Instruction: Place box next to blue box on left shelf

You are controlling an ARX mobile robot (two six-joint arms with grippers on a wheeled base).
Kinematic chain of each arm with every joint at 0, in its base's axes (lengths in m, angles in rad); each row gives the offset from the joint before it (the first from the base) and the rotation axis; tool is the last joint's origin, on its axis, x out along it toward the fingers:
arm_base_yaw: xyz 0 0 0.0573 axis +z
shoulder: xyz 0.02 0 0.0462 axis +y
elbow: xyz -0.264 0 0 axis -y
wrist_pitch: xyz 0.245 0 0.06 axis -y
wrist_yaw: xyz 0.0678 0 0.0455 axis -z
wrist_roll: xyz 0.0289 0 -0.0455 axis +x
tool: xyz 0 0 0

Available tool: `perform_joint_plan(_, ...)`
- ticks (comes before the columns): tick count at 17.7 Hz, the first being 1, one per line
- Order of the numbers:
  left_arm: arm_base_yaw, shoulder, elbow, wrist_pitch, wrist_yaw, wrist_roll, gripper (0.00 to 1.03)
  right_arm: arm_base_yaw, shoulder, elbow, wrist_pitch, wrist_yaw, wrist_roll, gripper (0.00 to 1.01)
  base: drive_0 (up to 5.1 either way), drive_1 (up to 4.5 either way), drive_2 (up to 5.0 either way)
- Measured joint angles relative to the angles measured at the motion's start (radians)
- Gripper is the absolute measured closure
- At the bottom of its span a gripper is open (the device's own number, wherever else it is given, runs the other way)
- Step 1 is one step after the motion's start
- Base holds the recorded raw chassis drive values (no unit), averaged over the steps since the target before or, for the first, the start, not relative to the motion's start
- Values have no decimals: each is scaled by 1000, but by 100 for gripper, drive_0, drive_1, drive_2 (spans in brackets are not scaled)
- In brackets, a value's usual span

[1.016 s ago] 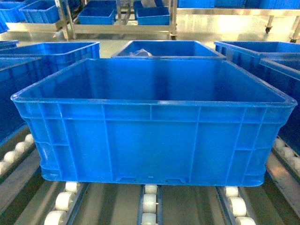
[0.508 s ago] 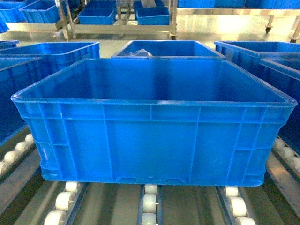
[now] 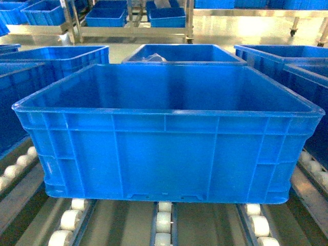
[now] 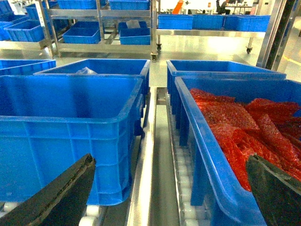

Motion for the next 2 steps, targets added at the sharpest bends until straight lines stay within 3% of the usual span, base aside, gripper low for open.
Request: perform_joint_plan(2, 0, 0, 0, 0, 0, 0, 5, 0, 0, 0, 0, 0, 0, 3, 0, 0, 0)
